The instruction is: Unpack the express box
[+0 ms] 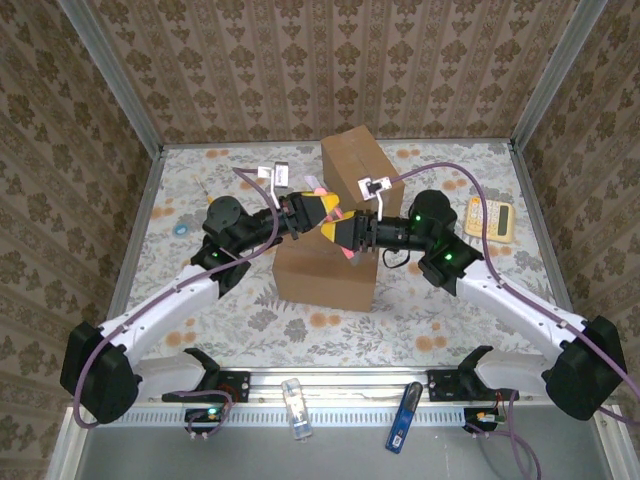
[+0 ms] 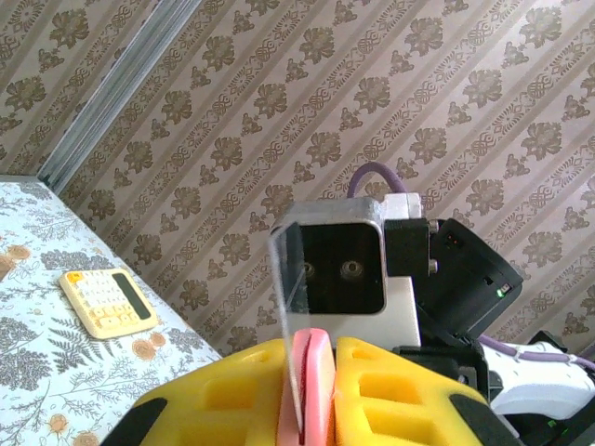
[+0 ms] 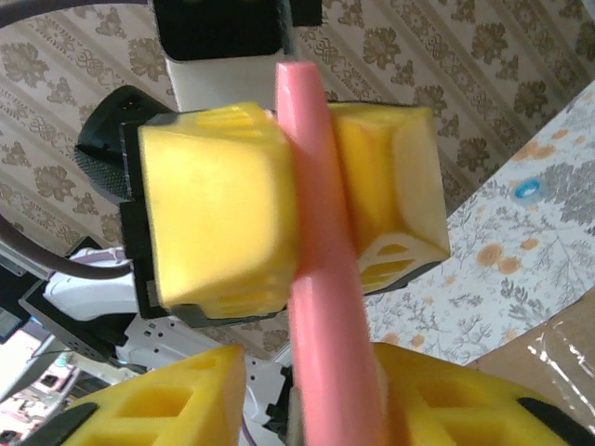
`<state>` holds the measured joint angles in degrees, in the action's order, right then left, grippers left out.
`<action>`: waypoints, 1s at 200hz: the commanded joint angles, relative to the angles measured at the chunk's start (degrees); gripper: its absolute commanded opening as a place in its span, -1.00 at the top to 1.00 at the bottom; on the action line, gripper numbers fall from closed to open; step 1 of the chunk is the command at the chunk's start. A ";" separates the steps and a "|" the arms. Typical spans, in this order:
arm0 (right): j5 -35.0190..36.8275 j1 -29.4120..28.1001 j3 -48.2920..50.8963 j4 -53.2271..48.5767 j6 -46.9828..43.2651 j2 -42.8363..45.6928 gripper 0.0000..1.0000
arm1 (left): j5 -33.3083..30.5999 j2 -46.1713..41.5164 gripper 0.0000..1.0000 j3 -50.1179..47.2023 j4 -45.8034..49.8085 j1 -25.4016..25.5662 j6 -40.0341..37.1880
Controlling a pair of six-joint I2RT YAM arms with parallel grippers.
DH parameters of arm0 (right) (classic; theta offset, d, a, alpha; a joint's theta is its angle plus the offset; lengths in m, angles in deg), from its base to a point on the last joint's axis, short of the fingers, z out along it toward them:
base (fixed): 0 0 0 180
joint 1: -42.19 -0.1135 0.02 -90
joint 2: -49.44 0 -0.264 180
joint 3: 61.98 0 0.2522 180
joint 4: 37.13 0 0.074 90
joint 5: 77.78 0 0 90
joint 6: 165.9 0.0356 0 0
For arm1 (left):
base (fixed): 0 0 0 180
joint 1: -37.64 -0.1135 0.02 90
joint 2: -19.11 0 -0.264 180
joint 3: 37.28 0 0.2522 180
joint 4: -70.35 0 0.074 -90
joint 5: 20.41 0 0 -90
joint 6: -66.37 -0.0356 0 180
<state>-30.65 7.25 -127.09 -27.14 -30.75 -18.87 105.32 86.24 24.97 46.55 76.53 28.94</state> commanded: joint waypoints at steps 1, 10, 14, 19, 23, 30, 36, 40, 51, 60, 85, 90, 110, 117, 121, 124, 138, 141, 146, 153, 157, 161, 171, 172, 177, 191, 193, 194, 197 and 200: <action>-1.66 -1.01 -0.95 4.11 0.68 0.42 0.35 | -2.37 0.11 1.00 -0.51 -2.17 -0.57 -0.10; -1.22 -1.12 -0.86 4.50 0.90 0.61 0.45 | -2.42 0.02 1.00 -0.66 -2.17 -0.59 -0.11; -0.96 -1.10 -0.71 4.67 0.96 0.70 0.50 | -2.49 0.02 1.00 -0.74 -2.17 -0.58 -0.11; -0.67 -1.12 -0.53 4.88 1.22 0.88 0.55 | -2.49 0.01 1.00 -0.81 -2.19 -0.57 -0.11; -0.29 -1.10 -0.31 5.03 1.34 1.02 0.58 | -2.51 0.01 1.00 -0.86 -2.17 -0.57 -0.11; 0.31 -1.10 0.08 5.45 1.59 1.39 0.61 | -2.54 0.01 1.00 -0.93 -2.23 -0.57 -0.11; 0.94 -1.10 0.40 5.80 1.82 1.72 0.63 | -2.63 -0.06 1.00 -1.03 -2.30 -0.57 -0.11; 1.44 -1.10 0.67 5.91 1.87 2.00 0.65 | -2.64 -0.07 1.00 -1.15 -2.26 -0.57 -0.11; 3.12 -1.10 1.49 5.96 1.95 2.84 0.70 | -2.86 -0.12 1.00 -1.48 -2.26 -0.57 -0.23; 4.43 -1.10 1.99 5.96 2.09 3.63 0.77 | -2.96 -0.33 1.00 -1.65 -2.20 -0.62 -0.28; 8.66 -1.10 2.89 3.94 2.14 5.93 1.00 | -2.85 -0.88 0.87 -1.65 -1.16 -0.88 -1.00; 9.51 -1.01 2.87 2.66 1.93 6.50 1.00 | -2.81 -1.14 0.73 -1.37 -0.41 -1.12 -1.35; 12.75 -0.66 1.72 -6.46 0.19 9.47 1.00 | -2.56 -3.72 -0.04 0.33 5.30 -2.40 -3.87; 13.90 -0.39 1.23 -10.70 -0.86 10.81 1.00 | -2.57 -5.00 -0.21 1.11 8.48 -2.96 -5.38; 14.43 -0.19 1.07 -12.91 -1.49 11.69 1.00 | -2.74 -5.86 -0.28 1.73 10.77 -3.28 -6.37; 14.86 -0.07 0.86 -14.48 -1.76 12.37 1.00 | -2.95 -6.55 -0.34 2.17 12.59 -3.48 -7.28; 16.25 1.05 0.89 -21.43 -3.30 15.71 1.00 | -5.44 -9.82 -0.85 4.91 23.25 -3.99 -12.37; 16.31 1.48 0.82 -22.97 -3.51 16.50 1.00 | -6.01 -10.42 -0.95 5.55 25.88 -4.00 -13.63; 16.37 2.05 0.77 -25.38 -3.99 17.65 1.00 | -7.07 -11.31 -0.99 6.68 29.82 -4.00 -15.34; 16.48 2.97 0.59 -29.16 -4.73 19.04 1.00 | -8.40 -12.19 -1.00 8.23 35.10 -4.00 -17.35; 16.47 3.40 0.47 -31.38 -5.07 19.90 1.00 | -9.19 -12.46 -1.00 9.20 37.90 -4.00 -18.36; 16.49 3.92 0.34 -33.53 -5.40 20.56 1.00 | -9.94 -12.63 -1.00 10.17 40.72 -4.00 -19.13; 16.35 5.28 -0.25 -39.19 -6.34 21.79 1.00 | -12.27 -12.46 -1.00 12.44 47.44 -4.01 -20.54; 16.34 5.66 -0.42 -40.42 -6.57 21.99 1.00 | -12.53 -12.38 -0.99 12.65 48.30 -4.00 -20.60; 16.16 6.51 -0.74 -43.45 -6.97 22.40 1.00 | -13.87 -12.11 -0.97 13.71 51.49 -4.00 -20.90; 14.22 9.30 -1.00 -50.89 -7.94 23.23 1.00 | -17.57 -10.29 -0.88 16.20 59.57 -3.94 -20.99; 13.82 9.74 -0.96 -51.67 -8.03 23.32 1.00 | -17.96 -10.01 -0.87 16.48 60.73 -3.92 -20.95; 13.82 9.74 -0.96 -51.67 -8.03 23.32 1.00 | -18.14 -9.83 -0.86 16.65 61.14 -3.92 -20.85; 13.03 10.50 -0.90 -53.10 -8.18 23.43 1.00 | -18.81 -9.36 -0.84 16.95 62.64 -3.85 -20.73; 12.31 11.18 -0.71 -53.95 -8.29 23.57 1.00 | -19.50 -8.83 -0.82 17.32 63.93 -3.78 -20.49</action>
<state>-16.44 14.29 -126.35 -62.79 -35.56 3.36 94.21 74.22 39.01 88.54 72.77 12.60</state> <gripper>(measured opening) 0.204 0.950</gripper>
